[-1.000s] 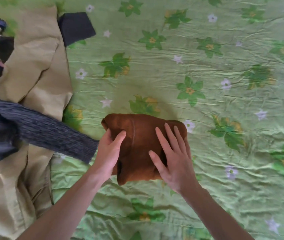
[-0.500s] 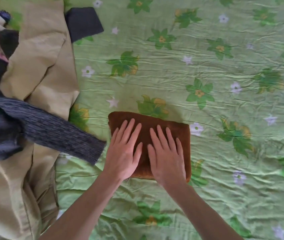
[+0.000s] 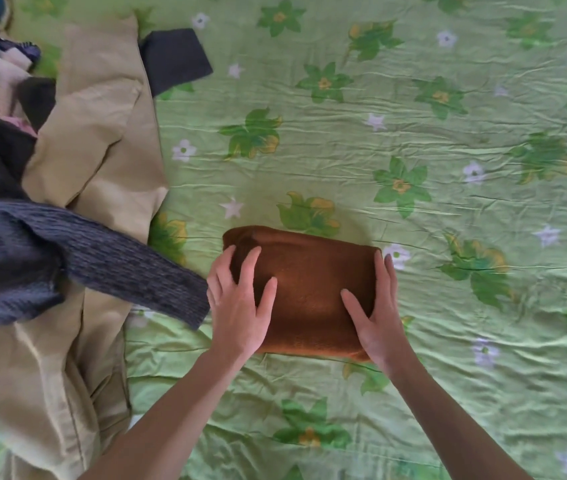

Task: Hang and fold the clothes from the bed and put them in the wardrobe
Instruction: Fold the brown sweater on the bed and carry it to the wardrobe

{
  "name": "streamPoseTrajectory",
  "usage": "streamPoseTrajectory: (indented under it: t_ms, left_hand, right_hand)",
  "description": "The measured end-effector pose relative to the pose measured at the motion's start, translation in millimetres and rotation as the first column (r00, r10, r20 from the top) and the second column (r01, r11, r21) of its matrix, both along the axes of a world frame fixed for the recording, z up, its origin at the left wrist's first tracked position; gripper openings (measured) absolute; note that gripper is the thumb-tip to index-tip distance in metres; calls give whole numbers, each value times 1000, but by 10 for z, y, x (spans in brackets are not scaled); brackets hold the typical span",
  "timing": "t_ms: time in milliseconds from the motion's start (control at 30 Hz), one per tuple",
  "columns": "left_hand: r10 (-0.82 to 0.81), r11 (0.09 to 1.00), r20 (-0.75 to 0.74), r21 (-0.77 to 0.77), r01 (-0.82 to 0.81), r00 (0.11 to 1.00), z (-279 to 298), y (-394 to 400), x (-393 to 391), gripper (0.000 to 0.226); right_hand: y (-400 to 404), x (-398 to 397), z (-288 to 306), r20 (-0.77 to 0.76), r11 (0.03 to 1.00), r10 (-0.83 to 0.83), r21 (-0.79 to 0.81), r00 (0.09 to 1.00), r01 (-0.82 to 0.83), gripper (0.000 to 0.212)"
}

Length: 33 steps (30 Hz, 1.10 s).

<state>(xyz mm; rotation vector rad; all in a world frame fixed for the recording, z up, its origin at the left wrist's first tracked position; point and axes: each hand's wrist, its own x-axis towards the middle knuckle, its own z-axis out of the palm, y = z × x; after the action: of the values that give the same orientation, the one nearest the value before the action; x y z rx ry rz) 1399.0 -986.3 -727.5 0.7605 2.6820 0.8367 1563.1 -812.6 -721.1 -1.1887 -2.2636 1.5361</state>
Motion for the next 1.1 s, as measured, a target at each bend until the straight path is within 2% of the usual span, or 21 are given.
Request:
streamPoseTrajectory:
  t_ms: [33,100,133,167,233,333,433,533,733,833,933,1033,1100]
  left_hand:
    - [112,991,148,51,-121,983,30,10,16,79]
    - [287,925,456,95,-367,842,66,5,-2,106]
    - [338,898,535,63,-436,774,79,-7,-29,109]
    - [369,886,578,19,-464,728,84,-22,-57,105]
    - [386,878,643,-35,-478,662,85,-33,-101,84]
    - [349,872,772,-60,-486,531,187,-18,-160,66]
    - [288,871,894,-95,-482,344,475,-51,-128,66]
    - [169,856,955,-19,-517,244,939,-135,64,63]
    - [4,812,977,120,-571,211,2131,-279,544,64]
    - [-34,796,973,165,-583,229,2753,-310,753,76]
    - [-95,780,969,216,-587,230,3307,-289,943,73]
    - [-123,810,961,241,-534,247,3734,-265,1109,80]
    - [-168,853,959,258,-454,230,3945,-250,1232,85]
  right_hand:
    - [18,-5,21,3,991,-86,-100,996,86,94]
    - [84,3,44,61,941,-209,-260,976,217,115]
    - [127,20,49,96,915,-230,-319,969,249,123]
    - [172,40,58,124,897,-226,-360,966,256,123]
    - [256,57,80,169,876,-168,-426,971,226,104]
    - [282,74,184,144,759,-167,-612,975,221,83]
    - [239,160,445,119,714,-213,-659,970,237,76]
    - [196,336,900,89,715,-239,-657,967,237,75]
    - [158,851,2224,40,684,-241,-702,970,199,77]
    - [118,1151,2878,-14,672,-255,-722,967,167,70]
    - [-22,1441,3431,-62,655,-301,-739,952,158,64]
    - [-300,1735,3871,-64,681,-326,-708,943,187,76]
    - [-481,1975,4065,-84,706,-406,-661,910,254,84]
